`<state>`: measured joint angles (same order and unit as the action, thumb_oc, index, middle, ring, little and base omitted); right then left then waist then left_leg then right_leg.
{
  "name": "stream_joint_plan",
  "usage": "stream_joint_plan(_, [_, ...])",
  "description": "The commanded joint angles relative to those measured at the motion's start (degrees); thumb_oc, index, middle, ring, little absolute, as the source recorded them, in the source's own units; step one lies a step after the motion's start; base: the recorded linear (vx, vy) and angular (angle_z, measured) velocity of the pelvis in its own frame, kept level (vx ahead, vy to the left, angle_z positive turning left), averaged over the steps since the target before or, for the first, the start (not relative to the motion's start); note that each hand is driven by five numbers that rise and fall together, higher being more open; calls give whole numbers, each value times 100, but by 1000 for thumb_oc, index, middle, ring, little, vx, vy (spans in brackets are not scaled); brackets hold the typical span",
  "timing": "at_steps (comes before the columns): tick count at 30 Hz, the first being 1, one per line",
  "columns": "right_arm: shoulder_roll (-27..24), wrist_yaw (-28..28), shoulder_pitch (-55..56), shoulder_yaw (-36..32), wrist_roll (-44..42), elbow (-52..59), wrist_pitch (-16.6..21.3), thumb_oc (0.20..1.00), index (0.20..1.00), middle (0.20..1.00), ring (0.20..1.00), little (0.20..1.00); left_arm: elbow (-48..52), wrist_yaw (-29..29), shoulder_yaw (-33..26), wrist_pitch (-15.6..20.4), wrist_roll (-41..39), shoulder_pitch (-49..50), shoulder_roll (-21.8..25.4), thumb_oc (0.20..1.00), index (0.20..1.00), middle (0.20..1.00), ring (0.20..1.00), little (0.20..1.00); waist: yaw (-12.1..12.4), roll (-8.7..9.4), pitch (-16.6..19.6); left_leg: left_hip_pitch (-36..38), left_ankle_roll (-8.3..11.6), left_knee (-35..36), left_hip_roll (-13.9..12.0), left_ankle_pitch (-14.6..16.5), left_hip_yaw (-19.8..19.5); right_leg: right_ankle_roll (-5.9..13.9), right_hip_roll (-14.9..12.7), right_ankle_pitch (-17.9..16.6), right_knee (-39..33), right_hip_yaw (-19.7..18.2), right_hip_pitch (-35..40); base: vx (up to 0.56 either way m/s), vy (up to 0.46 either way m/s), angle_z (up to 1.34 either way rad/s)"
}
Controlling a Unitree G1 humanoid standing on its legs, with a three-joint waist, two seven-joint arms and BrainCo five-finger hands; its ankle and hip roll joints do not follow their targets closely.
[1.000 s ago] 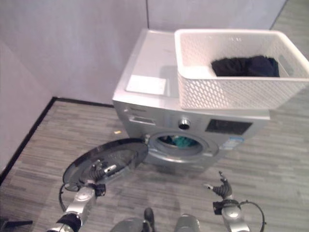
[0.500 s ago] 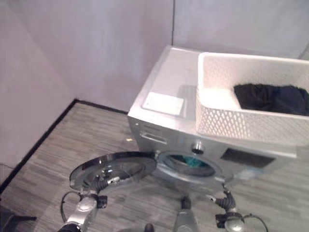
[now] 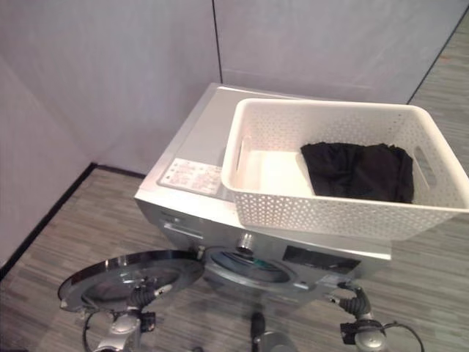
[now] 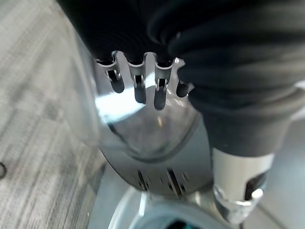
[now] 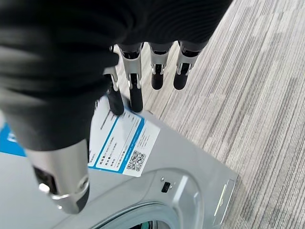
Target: Grab the laundry basket,head to the washer,open it,put in the laundry and shut it.
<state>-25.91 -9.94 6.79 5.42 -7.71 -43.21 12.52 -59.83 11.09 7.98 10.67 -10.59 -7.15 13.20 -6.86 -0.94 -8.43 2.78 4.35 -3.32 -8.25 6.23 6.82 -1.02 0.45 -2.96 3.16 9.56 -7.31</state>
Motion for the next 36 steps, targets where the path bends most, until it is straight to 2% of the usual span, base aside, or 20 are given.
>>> stream_joint_plan(1, [-186, -202, -19, -283, -91, 390, 202, 1000, 1000, 1000, 1000, 1000, -140, 215, 70, 125, 285, -321, 178, 1000, 1000, 1000, 1000, 1000, -117, 145, 86, -296, 114, -235, 188, -290, 22, 837, -597, 561, 69, -228, 482, -18, 108, -9])
stream_joint_plan(7, [-269, -362, -194, -398, 152, 674, 195, 1000, 1000, 1000, 1000, 1000, -6, 296, 194, 162, 559, -399, 269, 1000, 1000, 1000, 1000, 1000, -143, 123, -61, -430, -92, -504, 474, -7, 116, 1022, -836, 370, 206, -537, 264, -32, 166, -16])
stream_joint_plan(10, [-386, -532, -422, -365, 588, 900, 156, 1000, 1000, 1000, 1000, 1000, -38, 320, 94, 197, 541, -411, 331, 1000, 1000, 1000, 1000, 1000, -82, 148, -143, -464, -198, -409, 570, 10, 266, 1230, -989, 31, 93, -810, 0, -117, 150, -43])
stream_joint_plan(11, [-484, -635, -693, -269, 857, 1017, 140, 1000, 1000, 1000, 1000, 1000, -18, 362, 1, 215, 531, -387, 429, 1000, 1000, 1000, 1000, 1000, -16, 149, -183, -527, -223, -413, 534, -2, 450, 1298, -1055, -102, 41, -882, -196, -206, 88, -82])
stream_joint_plan(12, [-625, -678, -916, -141, 1009, 1214, 129, 1000, 1000, 1000, 1000, 1000, -18, 364, -62, 185, 518, -334, 537, 1000, 1000, 1000, 1000, 1000, 189, 156, -223, -566, -247, -566, 424, 62, 671, 1267, -1072, 82, 183, -598, -189, -157, 36, -97])
stream_joint_plan(16, [-851, -642, -929, -219, 1264, 1553, 137, 1000, 1000, 1000, 1000, 1000, 37, 305, -225, 174, 505, -120, 573, 1000, 1000, 1000, 1000, 1000, 261, 229, -99, -477, -229, -608, 389, 97, 732, 1205, -1090, 89, -2, -490, -22, 28, -72, -78])
stream_joint_plan(18, [-1168, -644, -687, -471, 1648, 2040, 147, 1000, 1000, 1000, 1000, 1000, -167, 139, -542, 110, 262, 41, 521, 1000, 1000, 1000, 1000, 1000, 273, 281, 104, -262, -165, -603, 261, 83, 707, 1102, -912, 198, -100, -483, 267, 157, -184, -5])
stream_joint_plan(19, [-1410, -655, -469, -789, 1862, 2492, 120, 1000, 1000, 1000, 1000, 1000, -171, 24, -713, 65, 43, 154, 450, 1000, 1000, 1000, 1000, 1000, 245, 279, 206, -81, -100, -468, 169, 28, 649, 1034, -804, 289, -134, -362, 444, 97, -126, -4])
stream_joint_plan(20, [-1411, -648, -443, -807, 1864, 2517, 109, 1000, 1000, 1000, 1000, 1000, -167, 23, -705, 64, 43, 159, 445, 1000, 1000, 1000, 1000, 1000, 245, 272, 203, -67, -97, -456, 167, 23, 641, 1032, -801, 292, -138, -353, 459, 104, -151, 19])
stream_joint_plan(22, [-1665, -806, -307, -1338, 1987, 2910, 122, 1000, 1000, 1000, 1000, 1000, -228, -46, -734, 21, 74, 253, 293, 1000, 1000, 1000, 1000, 1000, 201, 274, 335, 96, -25, -213, 78, -73, 584, 980, -681, 377, -214, -217, 638, 80, -105, 13])
stream_joint_plan(24, [-1717, -843, -249, -1449, 2026, 2919, 128, 1000, 1000, 1000, 1000, 1000, -256, -47, -708, 29, 66, 271, 236, 1000, 1000, 1000, 1000, 1000, 203, 267, 366, 146, -11, -137, 69, -101, 559, 979, -662, 387, -255, -179, 701, 49, -53, 18])
stream_joint_plan(25, [-1892, -1032, -342, -1733, 2083, 3054, 127, 1000, 1000, 1000, 1000, 1000, -371, -74, -657, 0, 49, 272, 118, 1000, 1000, 1000, 1000, 1000, 198, 279, 446, 194, 32, 33, 35, -194, 537, 978, -614, 399, -320, -99, 762, 30, -42, 25])
stream_joint_plan(29, [-2073, -1270, -351, -2234, 2202, 3472, 129, 1000, 1000, 1000, 1000, 1000, -576, -85, -629, -40, 111, 245, 6, 1000, 1000, 1000, 1000, 1000, 177, 292, 503, 192, 100, 319, -19, -399, 482, 973, -592, 382, -398, 43, 793, 3, -39, 18])
stream_joint_plan(33, [-2177, -1404, -153, -2903, 2314, 3890, 39, 1000, 1000, 1000, 1000, 1000, -905, -108, -791, -124, 163, 347, -81, 1000, 1000, 1000, 1000, 1000, 149, 338, 604, 255, 150, 700, -27, -576, 475, 1003, -593, 315, -554, 159, 853, 29, -8, 23])
stream_joint_plan(36, [-2462, -1419, 81, -3449, 2631, 4107, -63, 1000, 1000, 1000, 1000, 1000, -1132, -191, -1028, -199, 223, 541, -87, 1000, 1000, 1000, 1000, 1000, 136, 366, 658, 285, 161, 828, -16, -593, 501, 1051, -632, 254, -658, 219, 886, 34, 22, 10])
